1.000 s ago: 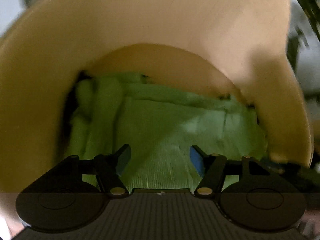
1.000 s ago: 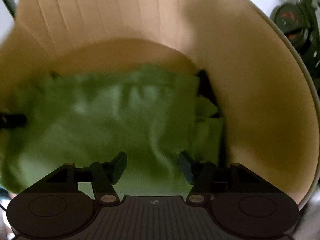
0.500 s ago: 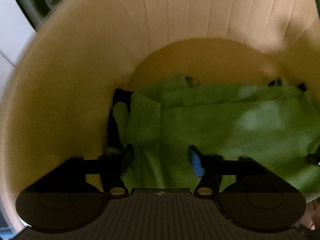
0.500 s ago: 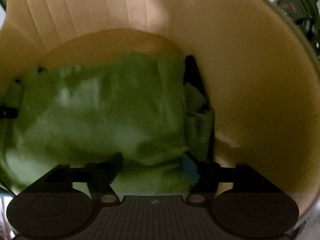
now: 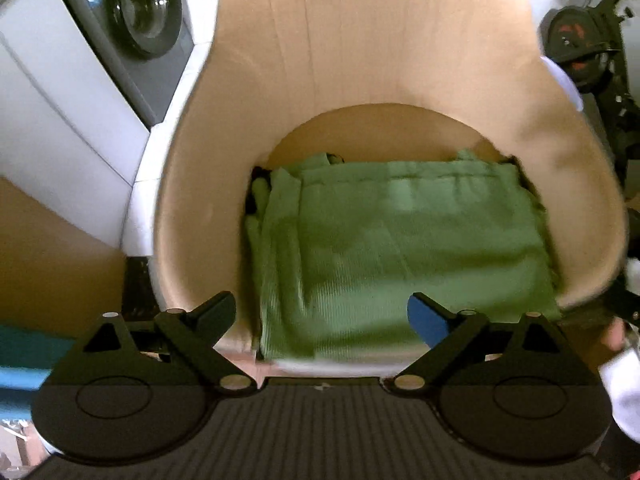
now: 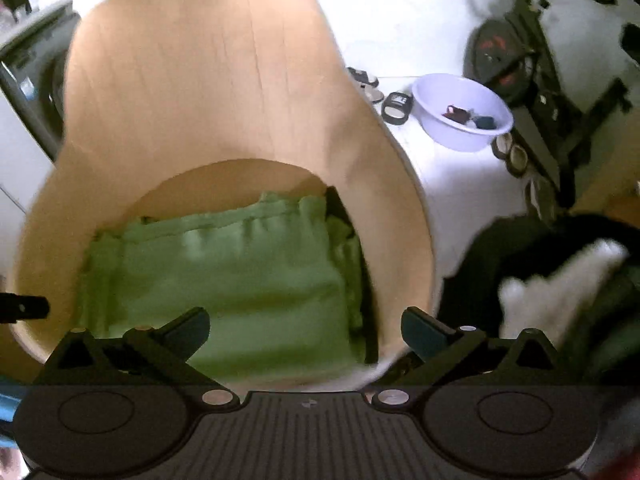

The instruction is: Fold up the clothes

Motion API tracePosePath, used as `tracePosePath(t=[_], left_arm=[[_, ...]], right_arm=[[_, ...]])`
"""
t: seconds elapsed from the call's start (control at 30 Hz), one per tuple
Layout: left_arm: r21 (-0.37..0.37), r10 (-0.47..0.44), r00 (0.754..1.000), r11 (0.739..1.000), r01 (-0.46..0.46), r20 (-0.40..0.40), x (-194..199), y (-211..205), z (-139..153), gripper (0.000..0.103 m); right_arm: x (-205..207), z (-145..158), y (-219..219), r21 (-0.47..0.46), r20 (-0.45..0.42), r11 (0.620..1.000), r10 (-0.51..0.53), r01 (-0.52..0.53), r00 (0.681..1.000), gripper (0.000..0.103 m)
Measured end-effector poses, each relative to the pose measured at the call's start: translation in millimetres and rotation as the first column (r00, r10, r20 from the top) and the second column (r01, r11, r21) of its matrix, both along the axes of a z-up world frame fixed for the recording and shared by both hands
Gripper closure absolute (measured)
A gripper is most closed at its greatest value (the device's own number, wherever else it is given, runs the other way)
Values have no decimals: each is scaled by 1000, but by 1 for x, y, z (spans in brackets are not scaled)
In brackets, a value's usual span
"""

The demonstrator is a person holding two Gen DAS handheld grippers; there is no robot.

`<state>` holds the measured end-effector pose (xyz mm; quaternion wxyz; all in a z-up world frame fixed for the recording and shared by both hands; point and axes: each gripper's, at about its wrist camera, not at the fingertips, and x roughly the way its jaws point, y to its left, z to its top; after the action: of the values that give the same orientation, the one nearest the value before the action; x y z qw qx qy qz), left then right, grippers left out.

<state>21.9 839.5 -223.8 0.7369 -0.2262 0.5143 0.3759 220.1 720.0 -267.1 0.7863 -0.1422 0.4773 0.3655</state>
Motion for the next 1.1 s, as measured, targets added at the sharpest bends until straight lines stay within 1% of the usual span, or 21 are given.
tracePosePath(t=[0.07, 0.13, 0.23, 0.37, 0.43, 0.47, 0.57, 0.7, 0.83, 0.93, 0.97, 1.03, 1.1], left_arm=[[45, -11, 1000, 999, 11, 0, -15, -23, 18, 5], [103, -23, 1000, 994, 23, 3, -35, -50, 37, 5], [164, -44, 999, 986, 42, 6, -64, -86, 64, 5], [150, -6, 998, 989, -3, 60, -98, -119, 94, 2], [142, 8, 996, 990, -21, 89, -112, -134, 106, 2], [135, 5, 995, 991, -19, 102, -117, -141, 110, 2], [105, 5, 989, 994, -20, 145, -132, -162, 124, 2], [113, 2, 988, 993, -20, 152, -144, -190, 139, 2], [74, 53, 985, 995, -66, 164, -152, -219, 149, 2], [111, 56, 987, 991, -73, 148, -151, -245, 153, 2], [120, 59, 988, 990, -77, 142, -150, -253, 153, 2], [116, 72, 989, 989, -88, 131, -148, -266, 150, 2], [95, 80, 989, 991, -93, 126, -145, -277, 147, 2]], right_arm=[[-23, 23, -31, 13, 16, 1000, -3, 3, 1000, 1], [-46, 40, -56, 29, 25, 1000, -8, 7, 1000, 1], [-82, 79, -95, 51, 33, 999, -12, 11, 999, 1], [-117, 137, -138, 111, 49, 994, -4, -1, 999, 1], [-130, 165, -158, 138, 88, 990, -19, 7, 996, 1], [-135, 176, -167, 146, 101, 989, -26, 11, 995, 1], [-152, 201, -191, 145, 97, 989, -33, 19, 995, 1], [-181, 216, -220, 128, 75, 992, -24, 14, 997, 1], [-204, 212, -244, 100, 105, 995, -19, 9, 994, 1], [-205, 203, -257, 68, 124, 998, -13, 4, 992, 1], [-203, 201, -259, 55, 116, 998, -4, -2, 993, 1], [-197, 197, -265, 34, 102, 999, 12, -15, 995, 1], [-195, 194, -271, 26, 101, 999, 29, -31, 995, 1]])
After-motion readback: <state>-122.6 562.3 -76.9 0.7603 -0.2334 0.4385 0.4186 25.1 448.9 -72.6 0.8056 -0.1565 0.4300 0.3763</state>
